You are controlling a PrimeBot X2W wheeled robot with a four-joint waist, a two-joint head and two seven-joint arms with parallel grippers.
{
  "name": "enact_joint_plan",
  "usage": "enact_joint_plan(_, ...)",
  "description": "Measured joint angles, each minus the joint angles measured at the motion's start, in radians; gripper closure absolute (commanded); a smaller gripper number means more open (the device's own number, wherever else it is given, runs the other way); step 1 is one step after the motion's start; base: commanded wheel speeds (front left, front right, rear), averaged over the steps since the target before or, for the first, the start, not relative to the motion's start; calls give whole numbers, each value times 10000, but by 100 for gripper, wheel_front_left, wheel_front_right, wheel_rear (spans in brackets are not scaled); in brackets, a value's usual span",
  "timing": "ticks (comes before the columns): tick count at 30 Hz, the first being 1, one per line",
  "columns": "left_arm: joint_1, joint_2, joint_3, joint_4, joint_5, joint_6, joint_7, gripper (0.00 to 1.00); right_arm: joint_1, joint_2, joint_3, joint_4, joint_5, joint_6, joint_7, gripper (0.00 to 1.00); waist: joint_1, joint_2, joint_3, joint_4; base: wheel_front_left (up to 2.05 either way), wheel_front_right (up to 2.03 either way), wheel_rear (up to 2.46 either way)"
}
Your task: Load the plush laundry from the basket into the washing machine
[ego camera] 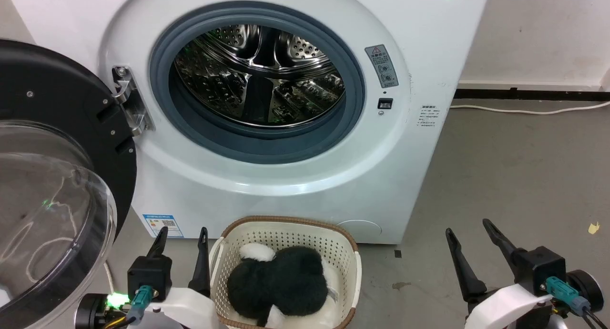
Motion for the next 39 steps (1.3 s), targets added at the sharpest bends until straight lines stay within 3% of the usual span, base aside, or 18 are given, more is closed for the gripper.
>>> enact_joint_plan(20, -6, 56, -121, 336, -88, -92, -430, 0, -9, 0, -226, -2, 370, 0, -405, 0, 0, 0, 707, -358, 0, 0, 0)
enact_joint_plan(39, -793, 648, -138, 1484, -115, -359, -807, 0, -454, 0, -46, -109, 1034, 0, -807, 0, 2, 0, 2299, -1097, 0, 0, 0)
